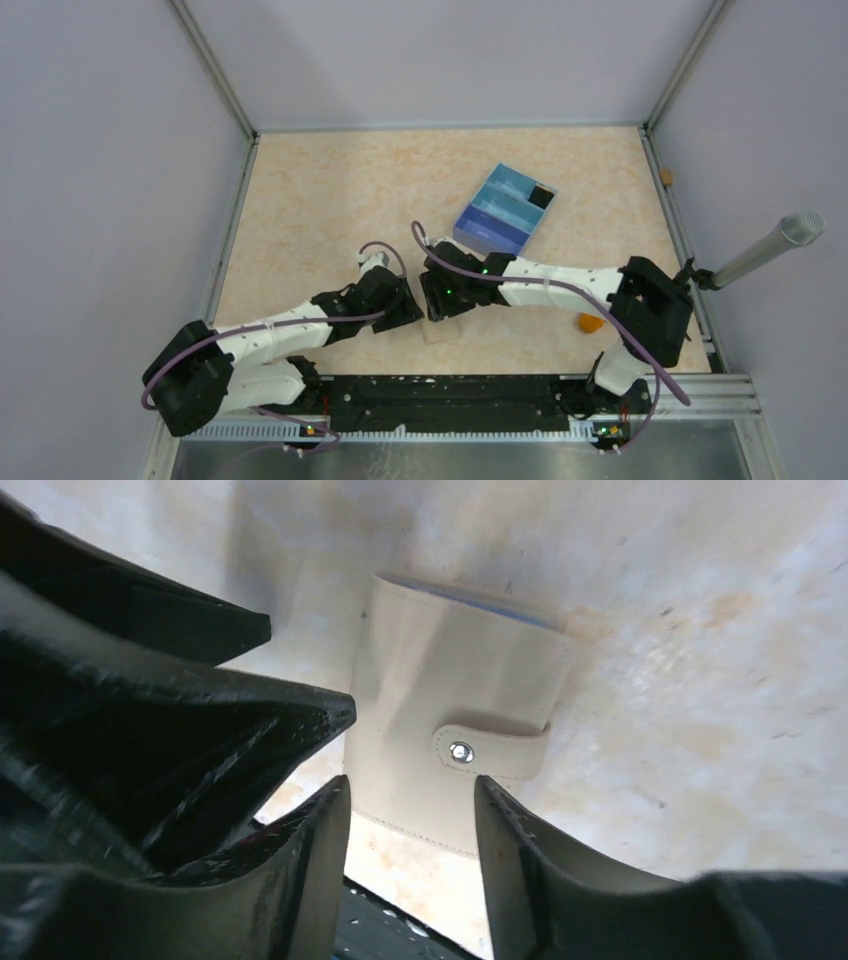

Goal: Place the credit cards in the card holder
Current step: Reset both arms

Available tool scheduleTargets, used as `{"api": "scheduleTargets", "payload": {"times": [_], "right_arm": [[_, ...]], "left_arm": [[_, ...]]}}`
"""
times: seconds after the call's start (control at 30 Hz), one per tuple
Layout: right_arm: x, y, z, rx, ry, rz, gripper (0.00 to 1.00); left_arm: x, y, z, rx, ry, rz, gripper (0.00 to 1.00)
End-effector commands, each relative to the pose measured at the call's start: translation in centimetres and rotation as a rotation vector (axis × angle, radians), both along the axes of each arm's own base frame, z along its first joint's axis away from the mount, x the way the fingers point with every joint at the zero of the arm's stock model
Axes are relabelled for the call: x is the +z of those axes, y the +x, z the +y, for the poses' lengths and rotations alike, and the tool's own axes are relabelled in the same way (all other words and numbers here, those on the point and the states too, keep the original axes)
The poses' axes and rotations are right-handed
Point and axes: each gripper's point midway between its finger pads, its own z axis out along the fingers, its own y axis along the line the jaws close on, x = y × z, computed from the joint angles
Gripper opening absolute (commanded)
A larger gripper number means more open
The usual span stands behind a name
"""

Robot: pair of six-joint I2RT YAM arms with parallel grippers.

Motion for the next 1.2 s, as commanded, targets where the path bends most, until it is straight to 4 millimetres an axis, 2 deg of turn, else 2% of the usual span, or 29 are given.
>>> {"api": "scheduleTargets", "payload": {"times": [0.0,0.07,0.13,0.27,0.37,0.47,0.57,0.67,0.73,0.87,0.97,1.17], "right_arm": [[5.2,1.8,-1.4,-0.037,0.075,-0.116,0.55],[5.2,2.6,-3.0,-0.077,0.066,-0.119,0.61],[5.1,3.3,-4.7,-0.113,0.06,-0.121,0.64],[5.3,5.6,-9.3,-0.239,0.073,-0.145,0.67],[7.0,8.2,-14.2,-0.382,0.109,-0.209,0.69],[9.1,10.1,-19.1,-0.516,0.103,-0.31,0.72],[11.8,11.0,-23.2,-0.62,0.049,-0.452,0.76],[14.3,11.1,-25.9,-0.681,-0.006,-0.586,0.8],[15.5,11.0,-27.1,-0.713,-0.025,-0.651,0.8],[17.0,10.6,-28.5,-0.749,-0.03,-0.733,0.81],[17.7,10.5,-28.6,-0.755,-0.009,-0.762,0.81],[17.7,10.4,-28.7,-0.755,-0.01,-0.762,0.81]], "left_arm": [[1.9,1.2,1.8,0.025,0.069,-0.1,0.76],[2.5,1.9,2.8,0.041,0.098,-0.135,0.89],[2.9,2.6,3.8,0.042,0.114,-0.147,0.97],[4.4,5.0,6.7,0.065,0.112,-0.154,0.99],[7.1,6.9,9.2,0.105,0.113,-0.2,0.99],[10.1,8.7,12.9,0.204,0.144,-0.236,0.99],[13.4,9.6,16.4,0.297,0.239,-0.305,0.99],[16.3,9.7,18.6,0.363,0.314,-0.406,0.99],[17.8,9.5,18.6,0.362,0.298,-0.484,0.99],[19.1,9.0,19.0,0.377,0.284,-0.569,0.99],[19.2,8.8,19.1,0.377,0.286,-0.577,0.99],[19.8,8.6,18.9,0.359,0.282,-0.604,0.99]]}}
